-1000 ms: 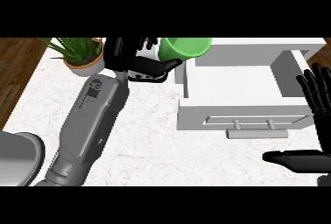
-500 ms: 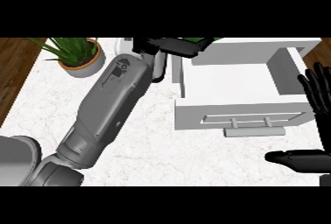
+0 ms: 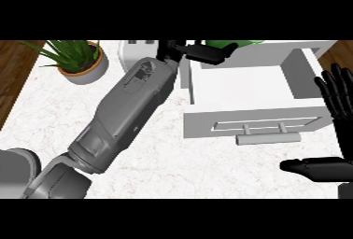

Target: Pick up the cup, place it into the drawer and close the drawer

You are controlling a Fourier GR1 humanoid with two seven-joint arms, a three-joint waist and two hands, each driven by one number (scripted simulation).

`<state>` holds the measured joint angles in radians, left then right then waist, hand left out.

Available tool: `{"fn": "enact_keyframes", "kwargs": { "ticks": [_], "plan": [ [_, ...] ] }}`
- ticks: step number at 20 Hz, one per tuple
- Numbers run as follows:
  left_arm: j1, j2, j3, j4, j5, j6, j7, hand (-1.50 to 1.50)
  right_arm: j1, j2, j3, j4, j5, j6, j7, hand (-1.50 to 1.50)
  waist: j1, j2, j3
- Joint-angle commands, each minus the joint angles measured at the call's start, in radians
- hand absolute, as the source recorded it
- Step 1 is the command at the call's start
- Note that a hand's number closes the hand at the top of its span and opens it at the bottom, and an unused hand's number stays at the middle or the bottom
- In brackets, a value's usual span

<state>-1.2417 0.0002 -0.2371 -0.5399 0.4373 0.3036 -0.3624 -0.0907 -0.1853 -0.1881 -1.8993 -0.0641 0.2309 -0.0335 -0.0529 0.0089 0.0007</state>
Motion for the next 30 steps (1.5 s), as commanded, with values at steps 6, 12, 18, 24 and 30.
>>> {"fn": "enact_keyframes", "kwargs": {
  "ticks": [6,12,18,24,30],
  "plan": [
    [0.0,0.0,-0.227,0.078,0.098,0.101,0.01,1.5,-0.023,-0.025,-0.011,0.004,-0.021,0.022,0.025,-1.5,-0.021,0.004,0.0],
    [-0.018,0.0,-0.339,0.103,0.12,0.082,0.081,-1.5,-0.034,-0.019,-0.027,0.058,-0.045,0.044,-0.052,-1.5,-0.032,0.009,0.001],
    [-0.034,0.0,-0.43,0.128,0.121,0.157,0.132,-1.5,-0.013,0.01,0.016,-0.027,-0.012,0.011,-0.001,-1.5,-0.048,0.009,0.001],
    [-0.041,0.0,-0.411,0.065,0.179,0.194,0.027,-1.5,-0.027,0.005,-0.017,0.03,-0.151,0.088,-0.01,-1.5,-0.027,0.008,0.001],
    [-0.031,0.0,-0.376,-0.007,0.244,0.202,-0.036,-1.5,-0.059,-0.027,0.015,-0.065,-0.208,0.109,0.115,1.5,0.002,-0.001,-0.001]
  ]
}}
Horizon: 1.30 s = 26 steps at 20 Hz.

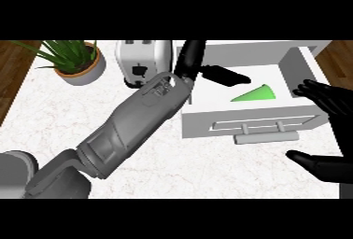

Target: Pick up the cup, place it into the drawer and close the drawer

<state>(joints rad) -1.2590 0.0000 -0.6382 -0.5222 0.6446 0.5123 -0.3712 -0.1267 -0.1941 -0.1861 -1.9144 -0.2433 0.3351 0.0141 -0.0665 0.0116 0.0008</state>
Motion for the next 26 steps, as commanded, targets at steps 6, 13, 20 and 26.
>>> {"fn": "enact_keyframes", "kwargs": {
  "ticks": [6,13,20,26],
  "plan": [
    [-0.061,0.027,0.117,-0.024,0.03,-0.015,0.023,-1.5,0.073,-0.116,0.035,-0.053,0.089,0.137,-0.019,1.5,0.052,-0.009,0.0],
    [0.074,0.143,0.134,-0.22,0.013,-0.034,0.101,-1.5,0.144,-0.104,0.106,-0.149,0.309,0.087,-0.001,1.5,0.076,-0.018,-0.001],
    [0.207,0.263,0.174,-0.432,-0.003,-0.029,0.168,-1.5,0.048,-0.061,0.186,-0.02,0.526,-0.015,-0.02,1.5,0.084,-0.015,-0.001],
    [0.398,0.364,0.199,-0.594,0.01,-0.07,0.158,-1.5,-0.036,-0.049,0.309,0.126,0.766,-0.107,-0.084,1.5,0.104,-0.013,-0.001]
  ]
}}
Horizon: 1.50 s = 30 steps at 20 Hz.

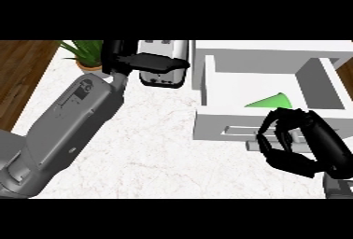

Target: Pick up the cup, place it into the drawer and close the drawer

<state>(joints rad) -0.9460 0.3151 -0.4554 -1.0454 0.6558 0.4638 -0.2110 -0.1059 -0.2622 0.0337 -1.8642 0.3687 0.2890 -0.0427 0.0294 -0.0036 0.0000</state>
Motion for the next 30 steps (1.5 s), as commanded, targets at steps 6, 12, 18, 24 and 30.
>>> {"fn": "enact_keyframes", "kwargs": {
  "ticks": [6,12,18,24,30],
  "plan": [
    [0.236,0.105,0.044,-0.186,0.023,-0.076,-0.03,-1.5,-0.131,-0.039,0.17,0.299,0.386,-0.122,-0.065,1.5,0.023,0.006,0.0],
    [0.37,0.22,0.123,-0.257,0.05,-0.176,-0.04,-1.5,-0.23,0.021,0.236,0.581,0.557,-0.283,-0.131,1.5,0.013,0.008,0.0],
    [0.451,0.263,0.196,-0.288,0.056,-0.253,-0.052,-1.5,-0.447,0.059,0.121,0.993,0.535,-0.379,-0.27,1.5,0.007,0.013,0.001],
    [0.504,0.262,0.212,-0.311,0.045,-0.284,-0.045,-1.5,-0.654,0.073,0.024,1.318,0.519,-0.44,-0.349,1.5,0.021,0.02,0.002],
    [0.556,0.283,0.225,-0.392,0.053,-0.319,-0.047,-1.5,-0.802,-0.029,-0.052,1.508,0.491,-0.372,-0.395,1.5,0.067,0.03,0.003]
  ]
}}
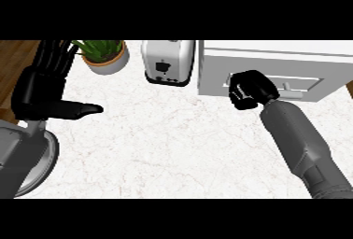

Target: Pick up the cup, place it into the drawer and close the drawer

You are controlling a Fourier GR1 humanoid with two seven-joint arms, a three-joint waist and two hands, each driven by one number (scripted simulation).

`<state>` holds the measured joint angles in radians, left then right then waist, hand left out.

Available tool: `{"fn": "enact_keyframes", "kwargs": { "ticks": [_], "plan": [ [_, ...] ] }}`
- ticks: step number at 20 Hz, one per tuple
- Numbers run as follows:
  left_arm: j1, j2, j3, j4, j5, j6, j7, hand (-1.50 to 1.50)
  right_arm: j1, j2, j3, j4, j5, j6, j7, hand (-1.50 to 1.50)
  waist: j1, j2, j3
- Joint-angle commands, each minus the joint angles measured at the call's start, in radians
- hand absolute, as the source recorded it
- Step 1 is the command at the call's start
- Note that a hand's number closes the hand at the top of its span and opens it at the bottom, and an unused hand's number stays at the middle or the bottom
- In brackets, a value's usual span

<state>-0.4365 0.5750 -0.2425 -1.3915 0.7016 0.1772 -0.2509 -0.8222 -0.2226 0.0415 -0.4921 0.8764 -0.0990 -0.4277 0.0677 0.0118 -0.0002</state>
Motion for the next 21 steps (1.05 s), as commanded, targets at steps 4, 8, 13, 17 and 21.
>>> {"fn": "enact_keyframes", "kwargs": {
  "ticks": [4,8,13,17,21],
  "plan": [
    [0.037,-0.022,0.003,-0.005,0.006,-0.052,-0.024,-1.5,-0.135,-0.101,-0.087,0.193,-0.038,0.054,-0.039,1.5,0.015,0.021,0.003],
    [0.041,0.004,0.011,0.005,0.022,-0.106,-0.011,-1.5,-0.141,-0.082,-0.095,0.22,-0.043,0.031,-0.021,1.5,0.039,0.032,0.003],
    [0.008,-0.028,0.002,0.007,0.008,-0.085,-0.016,-1.5,-0.166,-0.104,-0.133,0.218,-0.082,0.055,-0.051,1.5,0.043,0.039,0.005],
    [0.035,-0.038,-0.011,-0.011,0.007,-0.102,-0.029,-1.5,-0.149,-0.134,-0.153,0.223,-0.101,0.064,-0.089,1.5,0.055,0.039,0.005],
    [0.03,-0.051,-0.017,0.031,-0.004,-0.106,-0.033,-1.5,-0.155,-0.134,-0.164,0.216,-0.111,0.052,-0.1,1.5,0.041,0.046,0.004]
  ]
}}
